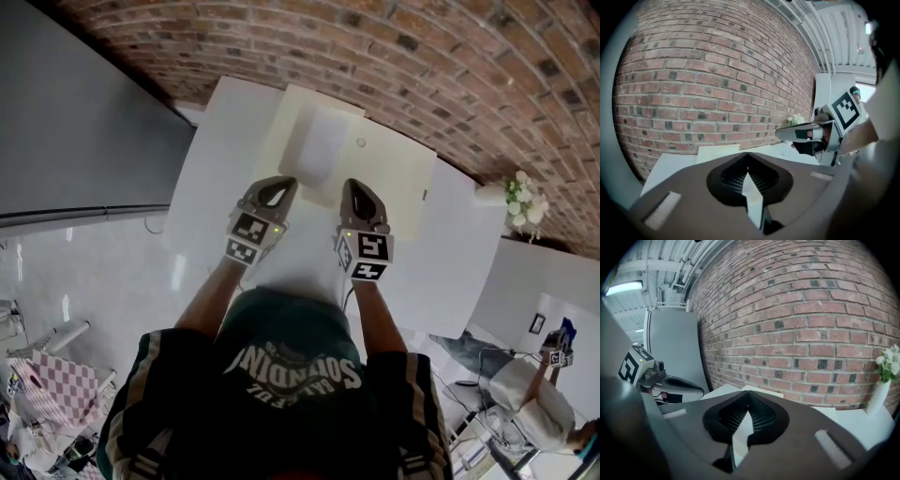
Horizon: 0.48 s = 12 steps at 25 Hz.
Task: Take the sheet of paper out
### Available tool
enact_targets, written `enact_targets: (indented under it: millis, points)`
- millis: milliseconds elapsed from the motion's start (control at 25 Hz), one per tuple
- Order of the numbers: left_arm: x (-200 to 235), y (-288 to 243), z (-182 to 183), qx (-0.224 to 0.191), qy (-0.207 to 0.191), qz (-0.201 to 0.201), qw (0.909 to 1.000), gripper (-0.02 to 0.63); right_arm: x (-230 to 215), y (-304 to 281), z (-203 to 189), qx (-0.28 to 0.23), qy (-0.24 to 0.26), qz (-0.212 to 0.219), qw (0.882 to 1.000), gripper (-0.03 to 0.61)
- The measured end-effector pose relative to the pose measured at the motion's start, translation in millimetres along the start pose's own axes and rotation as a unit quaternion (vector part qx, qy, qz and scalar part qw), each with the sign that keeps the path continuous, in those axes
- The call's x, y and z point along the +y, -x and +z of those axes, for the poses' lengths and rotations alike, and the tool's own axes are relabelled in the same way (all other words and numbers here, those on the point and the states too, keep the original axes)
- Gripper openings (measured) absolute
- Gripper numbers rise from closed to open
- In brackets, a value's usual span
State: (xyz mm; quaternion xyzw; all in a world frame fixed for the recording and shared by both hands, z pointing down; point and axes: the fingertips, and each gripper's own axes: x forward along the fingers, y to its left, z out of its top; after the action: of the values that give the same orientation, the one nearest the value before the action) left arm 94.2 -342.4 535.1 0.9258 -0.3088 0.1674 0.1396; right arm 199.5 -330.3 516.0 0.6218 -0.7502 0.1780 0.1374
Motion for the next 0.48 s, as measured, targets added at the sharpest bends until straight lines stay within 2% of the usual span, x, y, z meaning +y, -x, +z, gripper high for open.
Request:
enact_targets:
  millis: [480]
  points:
    - [10.3, -16.6, -31.3, 0.039, 0.029, 0.002, 0.9988, 0.011, -19.2, -60.7, -38.1, 0.094, -0.01, 0.04, 0.995, 0.003]
